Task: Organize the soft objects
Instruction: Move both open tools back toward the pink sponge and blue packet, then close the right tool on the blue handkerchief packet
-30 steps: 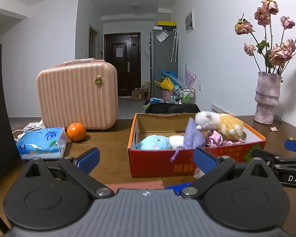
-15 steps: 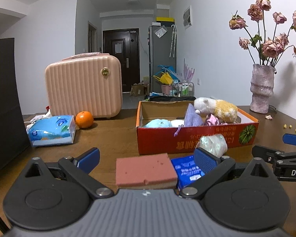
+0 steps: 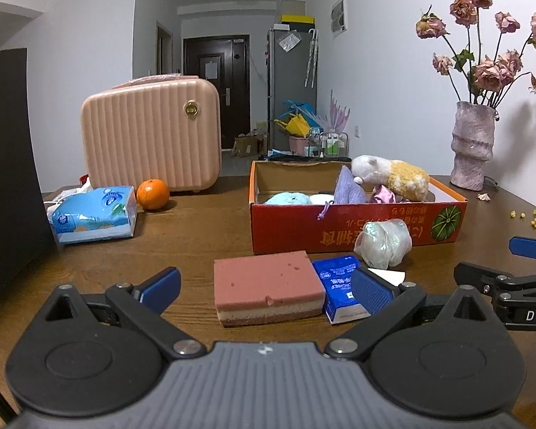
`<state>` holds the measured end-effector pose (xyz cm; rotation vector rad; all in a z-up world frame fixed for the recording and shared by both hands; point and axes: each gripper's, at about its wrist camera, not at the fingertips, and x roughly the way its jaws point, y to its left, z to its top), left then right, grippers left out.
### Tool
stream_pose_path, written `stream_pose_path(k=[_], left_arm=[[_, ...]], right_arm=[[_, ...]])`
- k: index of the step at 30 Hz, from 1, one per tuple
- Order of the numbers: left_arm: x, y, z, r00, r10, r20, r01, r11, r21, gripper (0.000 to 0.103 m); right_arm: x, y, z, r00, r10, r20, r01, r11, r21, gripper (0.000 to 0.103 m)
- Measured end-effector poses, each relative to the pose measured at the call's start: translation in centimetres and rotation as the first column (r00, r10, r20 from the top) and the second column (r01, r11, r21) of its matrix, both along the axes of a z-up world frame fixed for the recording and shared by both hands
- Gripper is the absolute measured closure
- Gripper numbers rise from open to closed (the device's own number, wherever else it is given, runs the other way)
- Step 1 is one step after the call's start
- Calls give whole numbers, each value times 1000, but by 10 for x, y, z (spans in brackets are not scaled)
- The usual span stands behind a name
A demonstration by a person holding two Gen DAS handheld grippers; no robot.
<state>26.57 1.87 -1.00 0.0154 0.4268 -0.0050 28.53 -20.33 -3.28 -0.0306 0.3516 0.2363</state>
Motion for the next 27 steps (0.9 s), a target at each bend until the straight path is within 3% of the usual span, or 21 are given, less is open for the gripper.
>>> stream_pose_path(k=[16,23,27], left_arm=[[12,26,-6,998,44,-52,-44,999,-11,0],[14,40,-7,997,49,-63,-51,999,-17,0],[13,46,-6,997,53,-57,-55,998,-27,0]], right_arm=[[18,50,-4,993,92,-75,-96,994,-48,5],[32,83,-8,984,132,-119,-142,987,-76,17],[43,96,-11,979,134,-152,-149,985,-90,31]])
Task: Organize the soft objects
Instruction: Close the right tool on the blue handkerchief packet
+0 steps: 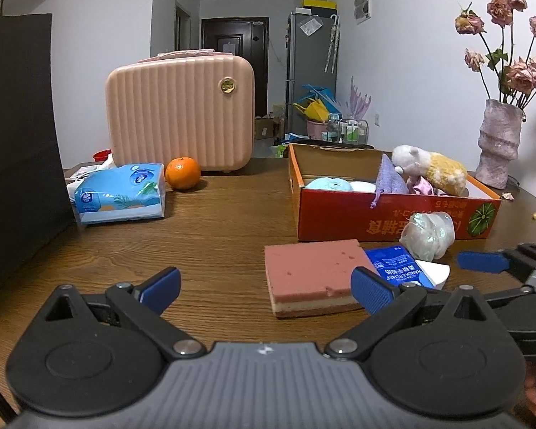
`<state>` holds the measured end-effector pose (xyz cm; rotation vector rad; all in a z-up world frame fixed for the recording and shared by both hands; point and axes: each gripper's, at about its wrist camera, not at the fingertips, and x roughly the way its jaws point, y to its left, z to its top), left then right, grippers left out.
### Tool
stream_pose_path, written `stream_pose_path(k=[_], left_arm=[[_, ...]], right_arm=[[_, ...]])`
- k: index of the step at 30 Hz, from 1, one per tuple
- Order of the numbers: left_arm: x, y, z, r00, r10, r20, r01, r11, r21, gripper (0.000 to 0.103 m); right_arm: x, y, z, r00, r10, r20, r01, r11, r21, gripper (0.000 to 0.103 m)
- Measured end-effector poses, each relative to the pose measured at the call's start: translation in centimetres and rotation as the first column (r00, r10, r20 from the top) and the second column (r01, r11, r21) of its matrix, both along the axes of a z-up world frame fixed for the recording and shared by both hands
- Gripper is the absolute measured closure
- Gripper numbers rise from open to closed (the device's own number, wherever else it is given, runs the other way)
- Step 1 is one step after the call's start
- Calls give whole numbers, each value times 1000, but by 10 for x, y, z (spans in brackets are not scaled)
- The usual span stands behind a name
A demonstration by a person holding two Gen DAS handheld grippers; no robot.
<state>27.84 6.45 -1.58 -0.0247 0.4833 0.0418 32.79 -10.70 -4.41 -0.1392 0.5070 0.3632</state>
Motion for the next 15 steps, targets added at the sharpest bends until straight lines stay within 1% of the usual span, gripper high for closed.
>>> stream_pose_path(k=[2,5,8,15], left_arm=[[0,2,1,1000,1,1,-1,1000,-9,0],[-2,3,2,1000,-3,8,3,1000,-15,0],[-2,3,2,1000,-6,8,6,1000,-20,0],[-2,3,2,1000,-4,9,4,1000,-24,0]], right_arm=[[7,4,-2,1000,-6,-22,5,1000,-3,36],[14,8,-4,999,-15,-45,15,1000,3,38],[18,11,-6,998,-14,-54,14,1000,3,43],[25,17,-10,997,-16,-81,15,1000,-9,46]])
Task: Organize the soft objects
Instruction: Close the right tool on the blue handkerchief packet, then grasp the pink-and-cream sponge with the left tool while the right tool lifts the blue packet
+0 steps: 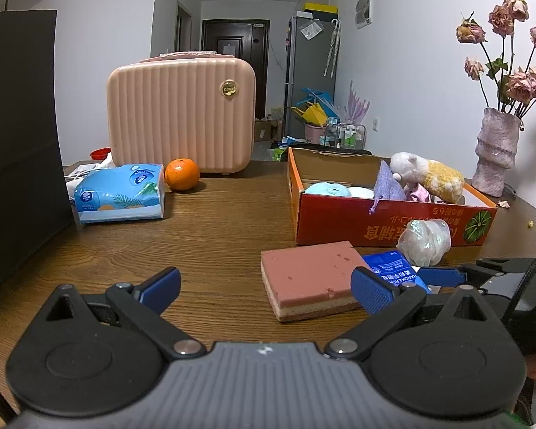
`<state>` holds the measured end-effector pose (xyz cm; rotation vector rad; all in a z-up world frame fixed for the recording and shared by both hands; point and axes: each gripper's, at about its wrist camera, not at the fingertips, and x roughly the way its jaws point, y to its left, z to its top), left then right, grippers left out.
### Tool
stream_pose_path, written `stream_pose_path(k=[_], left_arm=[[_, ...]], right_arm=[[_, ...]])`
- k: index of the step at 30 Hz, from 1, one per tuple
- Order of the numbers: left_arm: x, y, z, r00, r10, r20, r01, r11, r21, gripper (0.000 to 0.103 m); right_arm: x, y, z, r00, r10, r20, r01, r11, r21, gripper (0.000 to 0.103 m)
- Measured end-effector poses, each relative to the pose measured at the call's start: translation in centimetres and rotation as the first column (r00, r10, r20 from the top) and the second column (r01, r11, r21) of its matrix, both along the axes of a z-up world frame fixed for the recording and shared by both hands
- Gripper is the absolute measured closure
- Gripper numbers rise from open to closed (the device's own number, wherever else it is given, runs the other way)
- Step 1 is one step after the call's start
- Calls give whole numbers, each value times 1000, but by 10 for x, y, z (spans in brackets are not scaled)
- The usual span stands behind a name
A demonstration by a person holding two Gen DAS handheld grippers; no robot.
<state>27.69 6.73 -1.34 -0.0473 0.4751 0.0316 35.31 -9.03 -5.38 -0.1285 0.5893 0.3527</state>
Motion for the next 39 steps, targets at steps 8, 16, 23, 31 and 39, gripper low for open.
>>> stream_pose_path(k=[8,16,23,31,39], left_arm=[[0,0,-1,1000,1,-3,-1,1000,2,0],[0,1,-1,1000,4,-4,-4,1000,2,0],[2,2,-3,1000,13,-8,-13,1000,-1,0],[8,3,-5,999,41,-33,-41,999,-5,0],[20,-4,-7,996,56,-63,-57,998,-24,0]], right_arm=[[1,2,-2,1000,17,-2,-17,1000,-1,49],[-4,-3,0,1000,26,12,-27,999,31,52],[-11,-14,8,998,14,53,-18,997,77,52],[-20,-28,17,995,5,102,-17,992,124,53],[-21,-46,25,990,-22,137,0,987,159,53]])
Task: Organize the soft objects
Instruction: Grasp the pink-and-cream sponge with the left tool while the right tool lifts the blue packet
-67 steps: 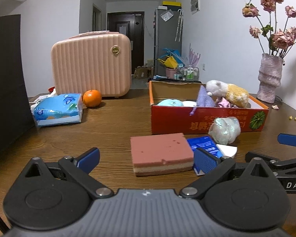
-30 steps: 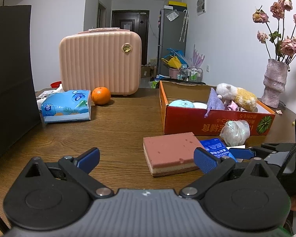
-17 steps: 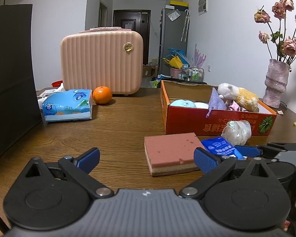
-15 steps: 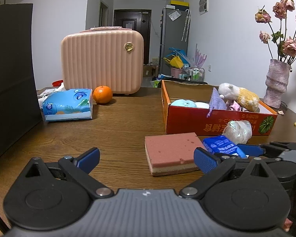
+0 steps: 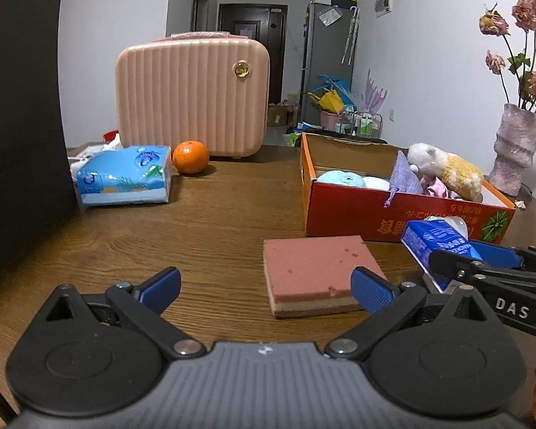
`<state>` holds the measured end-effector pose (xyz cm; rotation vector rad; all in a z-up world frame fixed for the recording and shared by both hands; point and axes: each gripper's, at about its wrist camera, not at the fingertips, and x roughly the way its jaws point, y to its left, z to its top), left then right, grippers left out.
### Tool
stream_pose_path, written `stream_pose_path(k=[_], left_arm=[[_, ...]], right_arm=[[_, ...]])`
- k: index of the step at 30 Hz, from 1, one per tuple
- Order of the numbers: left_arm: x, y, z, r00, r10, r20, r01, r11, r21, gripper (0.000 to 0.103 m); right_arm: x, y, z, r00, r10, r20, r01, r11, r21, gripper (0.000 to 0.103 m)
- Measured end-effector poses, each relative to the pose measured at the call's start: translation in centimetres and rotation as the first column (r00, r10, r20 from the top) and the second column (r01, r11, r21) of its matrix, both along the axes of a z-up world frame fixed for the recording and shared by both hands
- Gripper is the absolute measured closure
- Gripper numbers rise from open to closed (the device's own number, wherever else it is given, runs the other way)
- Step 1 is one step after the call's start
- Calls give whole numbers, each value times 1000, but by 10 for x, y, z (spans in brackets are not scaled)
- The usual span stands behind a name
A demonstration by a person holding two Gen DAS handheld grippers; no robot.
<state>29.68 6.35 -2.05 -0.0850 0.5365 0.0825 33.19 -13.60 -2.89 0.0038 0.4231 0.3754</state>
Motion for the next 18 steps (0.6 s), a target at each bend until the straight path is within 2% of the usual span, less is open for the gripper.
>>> stream_pose_path(k=[4,18], left_arm=[[10,-9,-2,1000,-9,-21,9,1000,-21,0],[44,-49,-10,997,-17,-74,16,1000,-12,0]], right_arm=[[1,-12,3,1000,-16,15,16,1000,19,53],[5,-53,9,996,-74,47,72,996,58,53]])
